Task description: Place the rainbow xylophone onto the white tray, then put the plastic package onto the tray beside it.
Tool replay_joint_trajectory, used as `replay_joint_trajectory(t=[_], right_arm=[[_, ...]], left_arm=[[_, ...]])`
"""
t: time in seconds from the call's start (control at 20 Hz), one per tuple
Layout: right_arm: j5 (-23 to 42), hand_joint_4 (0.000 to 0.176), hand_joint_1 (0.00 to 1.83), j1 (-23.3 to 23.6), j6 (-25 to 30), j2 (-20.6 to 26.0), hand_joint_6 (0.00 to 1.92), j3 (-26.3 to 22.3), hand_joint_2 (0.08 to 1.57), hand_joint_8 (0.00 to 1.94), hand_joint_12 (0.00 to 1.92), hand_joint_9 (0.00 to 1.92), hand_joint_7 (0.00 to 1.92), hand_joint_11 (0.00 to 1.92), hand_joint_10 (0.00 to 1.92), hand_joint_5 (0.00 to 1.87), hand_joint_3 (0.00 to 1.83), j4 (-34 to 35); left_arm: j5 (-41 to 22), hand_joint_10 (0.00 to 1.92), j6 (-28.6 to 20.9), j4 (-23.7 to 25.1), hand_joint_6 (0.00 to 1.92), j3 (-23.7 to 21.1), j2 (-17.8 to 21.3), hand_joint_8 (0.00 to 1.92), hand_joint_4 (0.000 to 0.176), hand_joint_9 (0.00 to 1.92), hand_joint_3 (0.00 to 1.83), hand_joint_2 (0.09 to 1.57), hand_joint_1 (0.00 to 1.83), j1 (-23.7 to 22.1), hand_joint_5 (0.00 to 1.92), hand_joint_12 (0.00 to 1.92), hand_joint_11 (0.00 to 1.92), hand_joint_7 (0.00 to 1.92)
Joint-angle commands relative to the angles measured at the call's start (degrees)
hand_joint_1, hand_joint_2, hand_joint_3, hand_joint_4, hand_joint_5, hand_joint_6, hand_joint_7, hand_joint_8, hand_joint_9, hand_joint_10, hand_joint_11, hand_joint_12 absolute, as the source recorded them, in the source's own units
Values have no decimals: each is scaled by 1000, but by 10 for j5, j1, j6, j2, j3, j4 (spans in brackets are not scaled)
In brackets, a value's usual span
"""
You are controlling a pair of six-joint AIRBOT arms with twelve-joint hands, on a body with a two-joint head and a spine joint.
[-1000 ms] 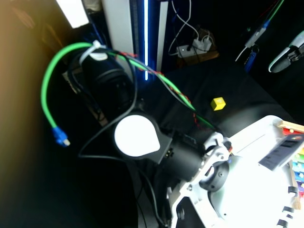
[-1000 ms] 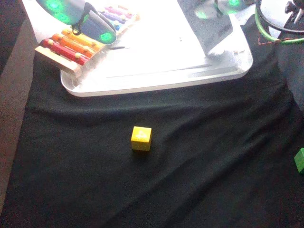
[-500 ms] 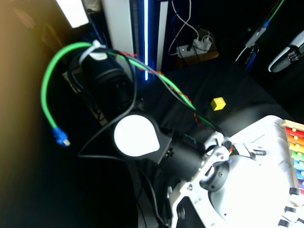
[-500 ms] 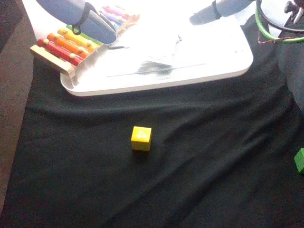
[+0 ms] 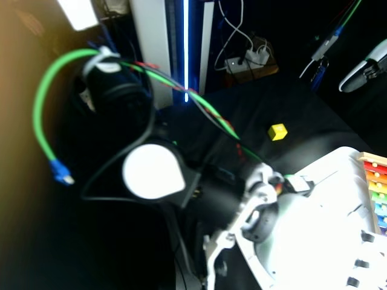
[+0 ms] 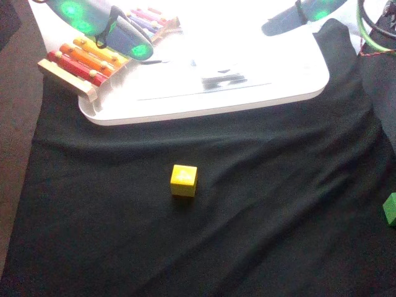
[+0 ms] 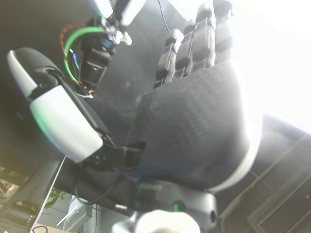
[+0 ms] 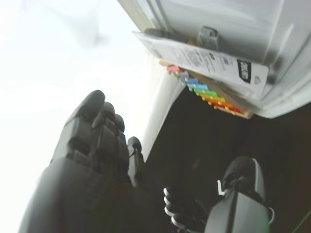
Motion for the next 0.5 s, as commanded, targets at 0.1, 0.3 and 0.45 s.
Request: replay_joint_trajectory(t=[0.1,0.3,0.45], right_arm=[[70,170,734,2,4,15,4,-19,701,6,701,149,128,0,6,47,0,48],[85,175,595,1,-11,54,0,-70,685,12,403,149,135,0,18,1,0,66],[106,176,479,1,-21,80,0,-102,670,1,379,116,123,0,0,0,0,71]], left_arm=[[-44,5,9,-35,0,5,-1,1,42,141,0,665,711,2,0,413,0,81],[-57,4,52,-94,0,5,2,2,113,100,1,672,745,18,0,317,0,65],[-92,0,102,-181,0,5,10,0,88,13,0,664,656,45,0,301,0,1]])
